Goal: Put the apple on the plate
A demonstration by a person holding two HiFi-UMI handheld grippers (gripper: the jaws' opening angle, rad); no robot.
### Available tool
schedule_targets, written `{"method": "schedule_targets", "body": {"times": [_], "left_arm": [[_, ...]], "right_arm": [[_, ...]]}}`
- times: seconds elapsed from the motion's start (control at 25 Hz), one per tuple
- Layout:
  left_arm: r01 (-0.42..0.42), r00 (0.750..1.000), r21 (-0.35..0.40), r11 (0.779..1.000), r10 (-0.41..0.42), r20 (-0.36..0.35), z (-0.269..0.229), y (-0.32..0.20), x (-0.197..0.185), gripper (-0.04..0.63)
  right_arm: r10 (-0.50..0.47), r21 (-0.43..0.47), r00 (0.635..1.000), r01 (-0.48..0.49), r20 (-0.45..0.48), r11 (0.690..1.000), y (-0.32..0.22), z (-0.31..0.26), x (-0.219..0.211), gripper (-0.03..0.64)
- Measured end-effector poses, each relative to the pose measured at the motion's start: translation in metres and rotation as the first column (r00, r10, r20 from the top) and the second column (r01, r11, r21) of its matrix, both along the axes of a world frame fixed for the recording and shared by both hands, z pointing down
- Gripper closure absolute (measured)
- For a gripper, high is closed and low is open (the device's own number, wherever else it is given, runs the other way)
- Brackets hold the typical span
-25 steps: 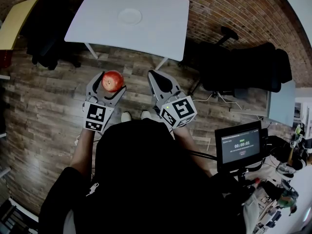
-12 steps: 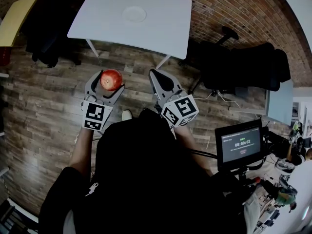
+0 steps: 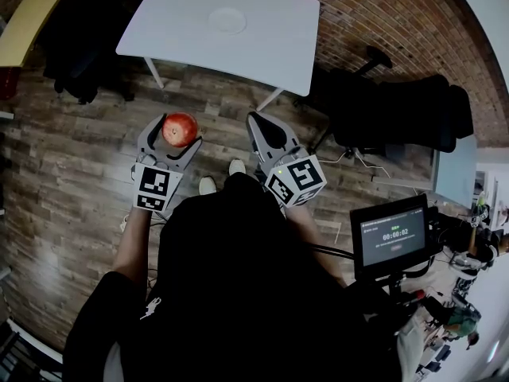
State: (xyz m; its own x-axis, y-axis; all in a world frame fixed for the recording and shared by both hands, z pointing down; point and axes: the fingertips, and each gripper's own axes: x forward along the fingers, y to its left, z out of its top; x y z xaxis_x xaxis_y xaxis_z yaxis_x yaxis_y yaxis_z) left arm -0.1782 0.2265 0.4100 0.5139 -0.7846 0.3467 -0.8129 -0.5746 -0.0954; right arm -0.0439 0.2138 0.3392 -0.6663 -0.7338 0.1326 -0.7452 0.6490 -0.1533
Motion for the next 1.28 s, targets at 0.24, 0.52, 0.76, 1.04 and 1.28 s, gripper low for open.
{"method": "schedule_targets", "body": {"times": [0.24,0.52,0.76,1.04,1.28], "left_arm": [[-0.024,1.0,-0.007,1.0,0.024,0.012,0.009,0.003,0.001,0.193],[-0.019,1.0,-0.009,1.0,0.019,0.02,0.015,0.001,0.0,0.193],[-0.023,0.999,-0.003,1.0,0.023,0.022,0.014,-0.017,0.014,0.193],[0.003,0.999,-0.032,0.999,-0.002,0.037,0.019,-0.053,0.027,0.192],[0.021,0.998,-0.052,0.998,-0.018,0.053,0.016,-0.125,0.061,0.193]], "right_arm": [[0.006,-0.018,1.0,-0.006,0.004,1.0,0.007,0.013,-0.003,0.614],[0.008,-0.01,1.0,-0.008,0.01,1.0,0.003,0.014,-0.001,0.614],[-0.004,-0.018,1.0,0.005,0.014,1.0,-0.012,0.021,0.007,0.614],[-0.031,-0.032,0.999,0.032,0.029,0.999,-0.056,0.021,0.022,0.614],[-0.056,-0.053,0.997,0.058,0.044,0.997,-0.134,0.023,0.053,0.614]]}}
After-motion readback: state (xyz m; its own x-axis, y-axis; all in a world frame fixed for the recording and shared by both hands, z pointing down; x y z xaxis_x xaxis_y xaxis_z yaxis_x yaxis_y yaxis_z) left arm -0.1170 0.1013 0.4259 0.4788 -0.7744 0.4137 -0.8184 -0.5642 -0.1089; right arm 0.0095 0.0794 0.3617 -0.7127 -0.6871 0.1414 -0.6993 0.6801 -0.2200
